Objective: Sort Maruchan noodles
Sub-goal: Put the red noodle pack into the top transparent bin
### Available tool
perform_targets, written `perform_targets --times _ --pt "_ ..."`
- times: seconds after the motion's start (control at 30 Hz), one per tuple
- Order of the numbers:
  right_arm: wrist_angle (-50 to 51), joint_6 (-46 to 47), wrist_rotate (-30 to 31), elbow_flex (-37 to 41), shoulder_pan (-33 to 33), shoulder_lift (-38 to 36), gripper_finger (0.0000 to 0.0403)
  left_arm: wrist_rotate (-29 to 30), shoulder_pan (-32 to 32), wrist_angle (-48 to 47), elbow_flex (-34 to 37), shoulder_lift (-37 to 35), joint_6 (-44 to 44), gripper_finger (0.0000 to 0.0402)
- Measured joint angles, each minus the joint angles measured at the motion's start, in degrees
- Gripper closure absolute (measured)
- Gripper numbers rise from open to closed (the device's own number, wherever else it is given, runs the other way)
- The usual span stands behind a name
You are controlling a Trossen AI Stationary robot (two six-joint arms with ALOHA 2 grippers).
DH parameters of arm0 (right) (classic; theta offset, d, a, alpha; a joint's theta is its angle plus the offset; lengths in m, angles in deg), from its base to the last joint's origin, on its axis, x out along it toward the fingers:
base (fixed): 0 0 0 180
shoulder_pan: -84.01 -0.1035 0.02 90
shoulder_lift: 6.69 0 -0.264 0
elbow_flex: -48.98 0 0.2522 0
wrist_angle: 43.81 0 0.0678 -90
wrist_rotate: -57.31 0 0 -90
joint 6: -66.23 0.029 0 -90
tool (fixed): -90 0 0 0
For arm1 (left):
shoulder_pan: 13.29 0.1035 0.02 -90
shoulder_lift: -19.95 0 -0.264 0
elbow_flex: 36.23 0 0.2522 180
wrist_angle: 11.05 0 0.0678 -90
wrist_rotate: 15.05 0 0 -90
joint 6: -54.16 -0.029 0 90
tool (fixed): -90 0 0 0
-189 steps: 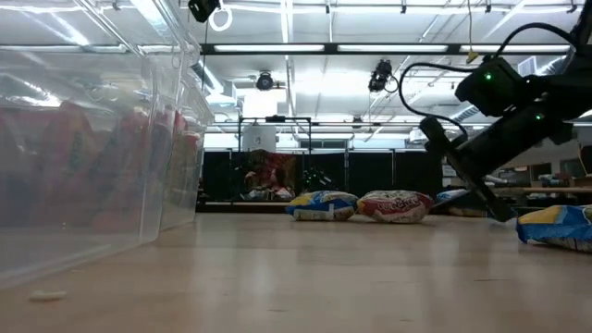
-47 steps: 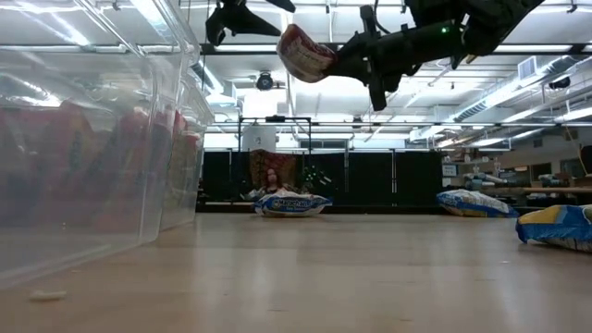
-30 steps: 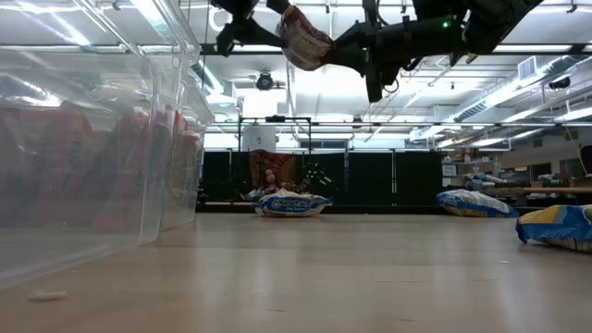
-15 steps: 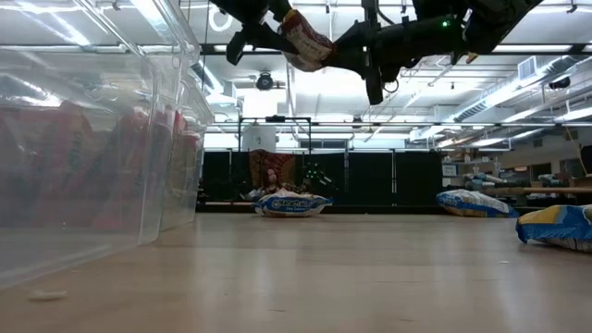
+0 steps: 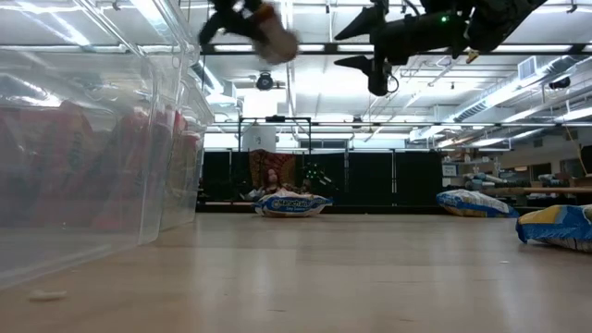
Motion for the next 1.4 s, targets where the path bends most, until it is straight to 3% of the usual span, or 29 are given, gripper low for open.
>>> perform_targets --times 0.1,0.2,0.33,0.4,0.73,0.87,1.0,1.4 --pt "0.10 -3.71 -3.07 0.00 1.03 -0.80 0.0173 4.65 4.40 -11.26 0.00 -3.38 8.65 0.0260" --pt "0.55 -6.06 -4.42 0.00 1.18 -0.91 0.0174 4.84 10.85 -25.43 0.00 -6.56 20.70 0.0261" --pt "2.19 -8.33 -4.95 0.00 1.01 -0.44 0.0176 -1.85 20.43 -43.67 0.00 -8.75 33.92 0.0260" --pt "3.88 -9.76 -5.06 0.00 0.98 -0.44 0.0176 -4.90 24.97 -46.98 0.42 -8.70 37.13 0.0256" --pt "5.74 -13.39 -5.72 0.02 -0.81 -0.41 0.0176 -6.37 37.49 -34.30 13.46 -5.64 36.69 0.0257" --pt "5.84 -13.60 -5.04 0.02 -2.72 -0.40 0.0176 -3.33 38.84 -27.00 17.45 -4.81 32.52 0.0257" --pt "6.28 -13.85 -3.57 0.02 -4.24 -0.40 0.0176 -4.30 40.69 -23.42 20.15 -4.81 27.74 0.0256" --pt "8.86 -17.01 0.10 0.02 -5.58 -0.39 0.0176 -0.38 42.92 -12.18 28.81 0.58 33.45 0.0254"
